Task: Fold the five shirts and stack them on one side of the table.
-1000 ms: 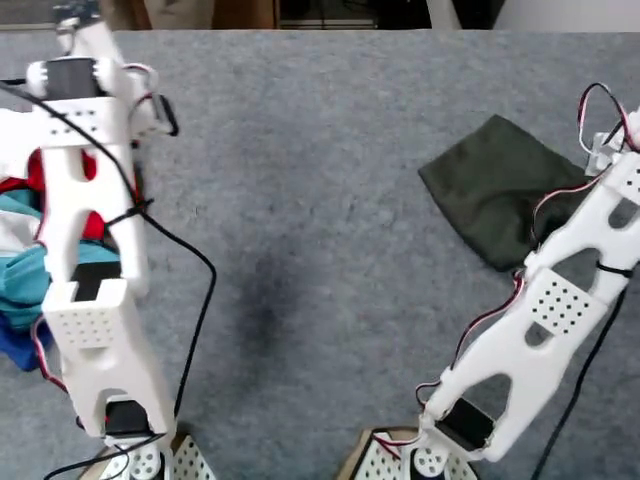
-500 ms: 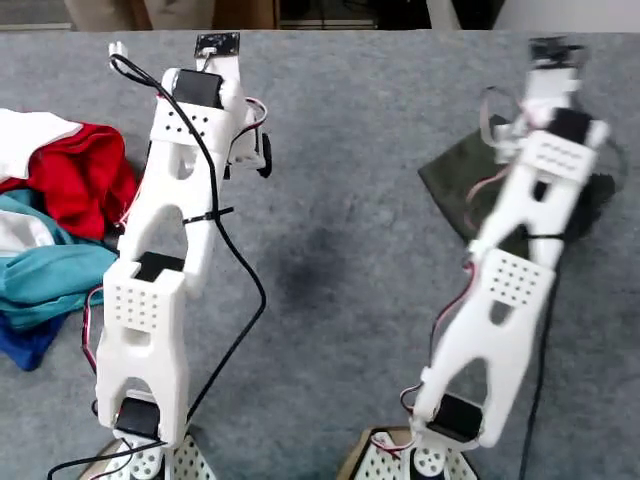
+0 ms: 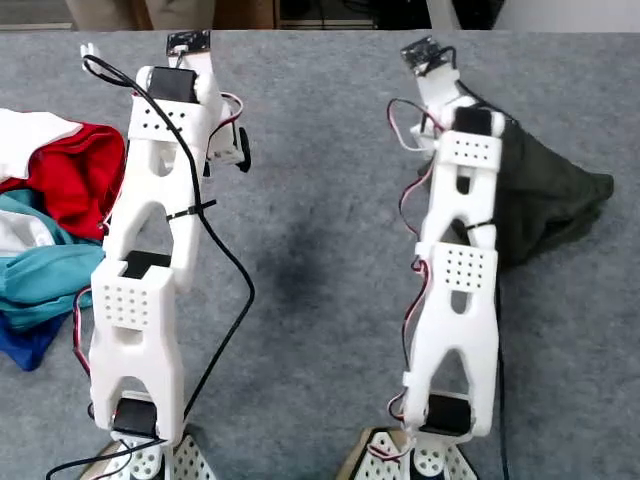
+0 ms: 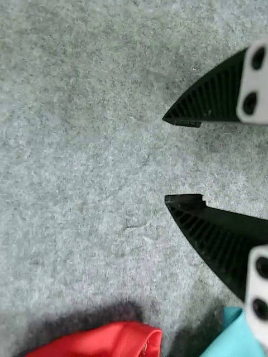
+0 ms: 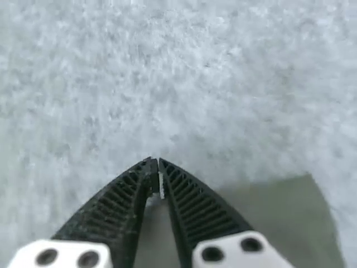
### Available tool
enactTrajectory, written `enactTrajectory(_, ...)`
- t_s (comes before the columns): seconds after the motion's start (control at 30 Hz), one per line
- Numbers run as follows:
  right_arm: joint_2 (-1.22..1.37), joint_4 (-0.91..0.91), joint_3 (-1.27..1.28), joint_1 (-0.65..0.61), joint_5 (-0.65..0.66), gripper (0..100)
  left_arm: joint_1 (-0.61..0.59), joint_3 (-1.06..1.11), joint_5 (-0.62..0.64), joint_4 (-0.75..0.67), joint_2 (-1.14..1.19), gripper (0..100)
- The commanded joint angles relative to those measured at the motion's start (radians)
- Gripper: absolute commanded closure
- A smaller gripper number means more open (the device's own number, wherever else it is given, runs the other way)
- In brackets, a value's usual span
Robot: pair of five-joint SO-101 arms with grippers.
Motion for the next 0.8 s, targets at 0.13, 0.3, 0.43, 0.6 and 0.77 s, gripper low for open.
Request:
enactTrajectory(0.13, -0.197, 0.247, -0.074, 0.171, -0.003, 99.4, -0.012, -0.012, 0.006, 0.008, -0.013, 80)
enactTrajectory(0.3, -0.219, 0.373, -0.073, 0.282, -0.006, 99.4, -0.012, -0.012, 0.003, 0.008, -0.015, 80)
enactTrajectory(0.43, -0.197, 0.427, -0.058, 0.338, -0.012, 99.4, -0.012, -0.012, 0.003, 0.008, -0.016, 80)
enactTrajectory(0.6, -0.16, 0.422, 0.127, 0.363, -0.023, 99.4, -0.012, -0.012, 0.002, 0.008, -0.016, 80)
enactTrajectory(0.77, -0.147, 0.397, 0.179, 0.364, -0.023, 99.4, -0.011, -0.012, 0.002, 0.008, -0.018, 79)
